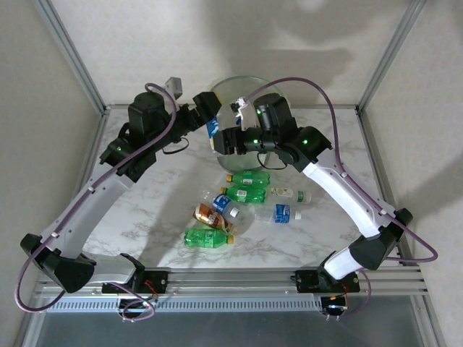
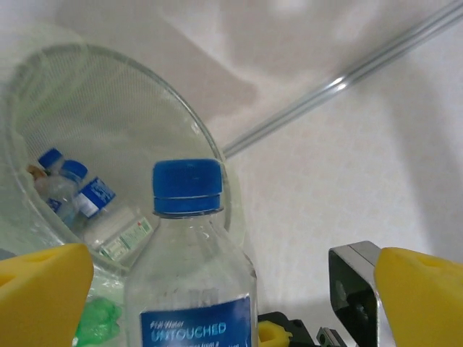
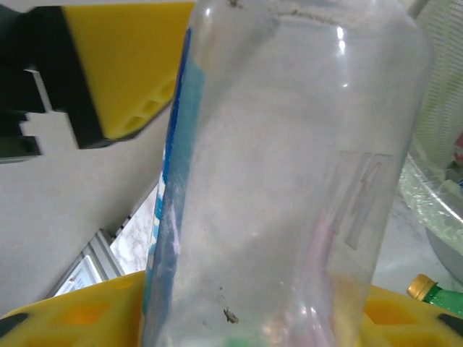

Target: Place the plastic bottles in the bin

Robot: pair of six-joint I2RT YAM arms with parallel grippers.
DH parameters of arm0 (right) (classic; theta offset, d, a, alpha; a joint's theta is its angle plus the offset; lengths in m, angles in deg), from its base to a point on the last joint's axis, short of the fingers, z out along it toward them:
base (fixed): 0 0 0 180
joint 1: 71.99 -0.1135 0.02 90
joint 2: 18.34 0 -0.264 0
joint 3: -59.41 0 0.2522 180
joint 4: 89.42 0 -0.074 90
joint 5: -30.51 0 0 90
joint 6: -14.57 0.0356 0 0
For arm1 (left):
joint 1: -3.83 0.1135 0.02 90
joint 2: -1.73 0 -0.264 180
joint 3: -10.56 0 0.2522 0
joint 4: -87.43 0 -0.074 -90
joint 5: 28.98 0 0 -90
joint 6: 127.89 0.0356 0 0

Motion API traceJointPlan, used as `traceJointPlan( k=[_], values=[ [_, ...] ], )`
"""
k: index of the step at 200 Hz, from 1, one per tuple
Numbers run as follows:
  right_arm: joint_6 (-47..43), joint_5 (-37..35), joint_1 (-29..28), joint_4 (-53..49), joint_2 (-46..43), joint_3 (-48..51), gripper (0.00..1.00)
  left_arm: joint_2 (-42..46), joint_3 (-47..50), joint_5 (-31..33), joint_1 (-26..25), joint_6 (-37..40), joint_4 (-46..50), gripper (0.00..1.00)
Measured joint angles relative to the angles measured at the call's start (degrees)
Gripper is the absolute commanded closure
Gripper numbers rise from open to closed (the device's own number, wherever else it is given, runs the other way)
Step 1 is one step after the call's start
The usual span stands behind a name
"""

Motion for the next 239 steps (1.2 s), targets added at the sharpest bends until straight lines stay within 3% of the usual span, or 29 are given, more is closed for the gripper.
traceJointPlan(
  k=[97,178,239],
  values=[
    [0.9,-8.3,0.4,-0.1,-0.4,-5.9,0.47,4.7,0.9,7.7,2.0,0.8,2.0,0.00],
    [4.8,-14.8,6.6,1.7,0.6,-10.1,0.46,8.1,7.9,9.4,2.4,-0.3,4.3,0.06],
    [6.9,-16.1,8.1,5.5,6.0,-10.2,0.45,11.3,12.5,10.9,3.0,-1.2,6.6,0.07]
  ],
)
